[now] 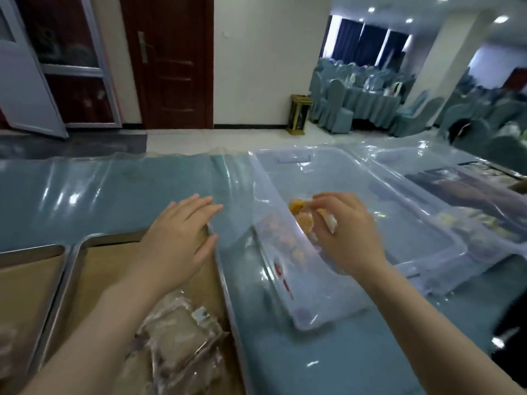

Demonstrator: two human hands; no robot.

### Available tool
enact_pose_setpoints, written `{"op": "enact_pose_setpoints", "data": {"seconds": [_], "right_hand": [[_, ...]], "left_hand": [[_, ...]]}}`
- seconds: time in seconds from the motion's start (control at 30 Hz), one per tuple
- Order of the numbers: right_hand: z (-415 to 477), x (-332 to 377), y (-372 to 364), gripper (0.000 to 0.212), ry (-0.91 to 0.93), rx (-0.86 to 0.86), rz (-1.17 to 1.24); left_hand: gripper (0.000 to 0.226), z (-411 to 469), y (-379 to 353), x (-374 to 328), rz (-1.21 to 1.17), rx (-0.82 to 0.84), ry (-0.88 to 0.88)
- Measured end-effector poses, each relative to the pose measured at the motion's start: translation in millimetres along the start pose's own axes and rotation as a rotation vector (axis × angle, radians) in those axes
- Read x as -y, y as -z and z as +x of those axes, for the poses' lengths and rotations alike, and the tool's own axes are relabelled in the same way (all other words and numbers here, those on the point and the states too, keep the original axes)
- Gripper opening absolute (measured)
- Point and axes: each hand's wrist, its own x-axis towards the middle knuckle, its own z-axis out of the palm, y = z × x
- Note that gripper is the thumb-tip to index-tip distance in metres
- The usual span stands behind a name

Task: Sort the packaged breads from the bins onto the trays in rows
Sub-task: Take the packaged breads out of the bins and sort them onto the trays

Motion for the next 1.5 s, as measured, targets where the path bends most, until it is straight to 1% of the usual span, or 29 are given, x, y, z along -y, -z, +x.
{"op": "enact_pose_setpoints", "data": {"seconds": [0.1, 0.2, 0.23, 0.27, 0.33, 0.4, 0.43, 0.5, 0.6, 0.67, 0.77, 0.8, 0.9, 0.93, 1.0, 1.1, 1.17, 1.23, 1.3, 1.33, 1.37, 1.43, 1.47, 1.5], "right_hand": [[31.9, -66.7, 8.7, 0.015, -0.054, 0.108, 0.022], [48.1, -127.4, 9.7, 0.022, -0.067, 0.233, 0.035], [51.3, -144.4, 7.9, 0.027, -0.049, 0.315, 0.013], [54.2, -160.7, 5.6, 0.03, -0.014, 0.439, -0.036], [60.2, -187.2, 0.5, 0.04, 0.052, 0.8, -0.17], [62.0, -203.9, -7.9, 0.051, 0.092, 1.158, -0.273], [59.9, -209.7, -15.6, 0.055, 0.126, 1.277, -0.31], [48.5, -217.2, -36.2, 0.06, 0.196, 1.425, -0.361], [21.7, -225.3, -69.4, 0.08, 0.317, 1.571, -0.426], [8.7, -229.1, -82.1, 0.086, 0.462, 1.595, -0.477], [-1.5, -239.0, -91.0, 0.091, 0.916, 1.506, -0.582], [-3.4, -241.8, -92.9, 0.094, 0.999, 1.493, -0.595], [-7.3, -245.8, -100.0, 0.101, 1.075, 1.509, -0.542], [-8.2, -246.6, -101.5, 0.098, 1.086, 1.511, -0.517], [-8.5, -249.8, -102.8, 0.086, 1.101, 1.515, -0.468], [-7.1, -253.4, -102.5, 0.074, 1.084, 1.494, -0.427], [-6.1, -253.6, -104.9, 0.071, 1.057, 1.414, -0.426], [-2.5, -252.2, -109.3, 0.068, 0.891, 1.261, -0.414], [4.5, -253.8, -115.2, 0.079, 0.638, 1.105, -0.459], [8.0, -256.8, -118.2, 0.086, 0.514, 1.075, -0.494], [10.0, -260.9, -121.0, 0.09, 0.406, 1.096, -0.522], [10.6, -265.8, -129.6, 0.103, 0.244, 1.247, -0.566], [9.0, -267.7, -134.5, 0.112, 0.217, 1.318, -0.595], [7.1, -268.4, -138.7, 0.119, 0.228, 1.365, -0.628]], "left_hand": [[0.046, 25.7, -19.6, -18.8, 0.028, 0.006, 0.049], [0.045, 46.3, -42.7, -46.9, -0.038, -0.024, 0.148], [0.042, 53.8, -51.6, -57.8, -0.084, -0.044, 0.174], [0.04, 61.9, -61.4, -68.3, -0.135, -0.059, 0.198], [0.046, 77.7, -80.1, -87.2, -0.206, -0.066, 0.234], [0.05, 92.6, -95.9, -105.4, -0.218, -0.027, 0.225], [0.05, 100.3, -103.4, -113.8, -0.215, 0.013, 0.218], [0.055, 111.4, -119.0, -125.0, -0.172, 0.125, 0.238], [0.068, 114.5, -139.9, -126.4, 0.101, 0.282, 0.252], [0.071, 113.2, -145.0, -123.6, 0.163, 0.285, 0.261], [0.07, 112.7, -145.7, -121.8, 0.167, 0.253, 0.255], [0.069, 112.8, -145.4, -121.9, 0.17, 0.249, 0.255], [0.066, 112.3, -144.2, -124.4, 0.166, 0.24, 0.272], [0.065, 112.3, -143.9, -125.5, 0.162, 0.238, 0.276], [0.065, 113.4, -143.4, -127.2, 0.163, 0.241, 0.276], [0.064, 116.1, -143.1, -128.3, 0.174, 0.239, 0.277], [0.065, 116.7, -142.5, -129.0, 0.181, 0.239, 0.275], [0.065, 116.6, -142.8, -129.5, 0.188, 0.237, 0.265], [0.064, 116.1, -142.4, -129.8, 0.201, 0.233, 0.251], [0.064, 116.1, -142.4, -129.6, 0.207, 0.232, 0.243], [0.064, 116.2, -142.6, -130.0, 0.216, 0.236, 0.236], [0.063, 115.2, -142.7, -128.7, 0.23, 0.244, 0.234], [0.063, 115.5, -143.3, -128.1, 0.238, 0.247, 0.231], [0.063, 115.6, -143.9, -127.7, 0.249, 0.25, 0.23]]}}
